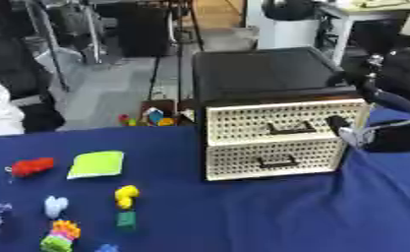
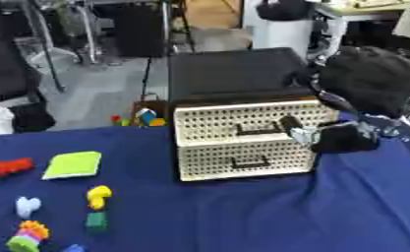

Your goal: Pick up objects from table and place into drawer.

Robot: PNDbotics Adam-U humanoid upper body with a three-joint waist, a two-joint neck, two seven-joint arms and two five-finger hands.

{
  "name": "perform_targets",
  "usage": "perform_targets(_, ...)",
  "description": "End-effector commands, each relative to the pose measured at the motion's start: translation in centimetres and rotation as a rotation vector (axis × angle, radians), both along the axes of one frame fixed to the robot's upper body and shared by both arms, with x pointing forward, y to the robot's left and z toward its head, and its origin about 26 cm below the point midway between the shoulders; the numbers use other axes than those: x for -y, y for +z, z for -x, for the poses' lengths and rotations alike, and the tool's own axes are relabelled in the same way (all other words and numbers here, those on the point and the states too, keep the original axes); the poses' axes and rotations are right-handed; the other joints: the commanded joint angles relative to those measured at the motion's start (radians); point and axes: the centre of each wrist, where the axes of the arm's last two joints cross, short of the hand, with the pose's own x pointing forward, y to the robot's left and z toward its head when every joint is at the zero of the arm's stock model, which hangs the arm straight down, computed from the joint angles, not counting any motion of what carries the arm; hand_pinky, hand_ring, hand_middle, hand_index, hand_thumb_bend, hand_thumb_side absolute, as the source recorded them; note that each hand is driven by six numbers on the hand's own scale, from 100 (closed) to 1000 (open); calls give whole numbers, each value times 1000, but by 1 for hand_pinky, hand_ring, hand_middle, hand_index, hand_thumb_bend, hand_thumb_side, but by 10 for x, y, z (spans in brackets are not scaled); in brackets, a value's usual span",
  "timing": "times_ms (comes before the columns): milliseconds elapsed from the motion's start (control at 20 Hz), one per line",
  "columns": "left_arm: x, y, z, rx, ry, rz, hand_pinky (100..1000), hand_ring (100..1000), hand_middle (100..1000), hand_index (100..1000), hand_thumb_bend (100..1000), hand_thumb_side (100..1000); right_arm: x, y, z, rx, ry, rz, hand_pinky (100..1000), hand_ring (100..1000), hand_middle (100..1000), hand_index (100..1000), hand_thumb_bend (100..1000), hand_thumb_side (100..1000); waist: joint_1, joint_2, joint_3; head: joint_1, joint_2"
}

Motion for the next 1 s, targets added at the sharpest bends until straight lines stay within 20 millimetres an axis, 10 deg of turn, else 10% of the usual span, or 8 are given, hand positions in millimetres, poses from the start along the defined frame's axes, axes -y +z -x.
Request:
perform_targets(50, 0, 9, 2, 32, -6, -12, 708, 780, 820, 873, 432, 1000, 2, 8, 5, 21, -4, 2, 108, 288, 334, 870, 270, 616, -3, -11, 0, 4, 8)
perform_targets(300, 1, 8, 2, 33, -7, -7, 708, 780, 819, 873, 429, 1000, 3, 5, 5, 8, -6, -11, 110, 288, 321, 957, 295, 616, -5, -9, -1, 6, 6)
perform_targets(1000, 2, 8, 2, 34, -13, 0, 707, 780, 817, 872, 421, 1000, -6, -22, -1, 13, -21, -85, 100, 109, 119, 834, 315, 575, -2, -1, 3, 13, 15)
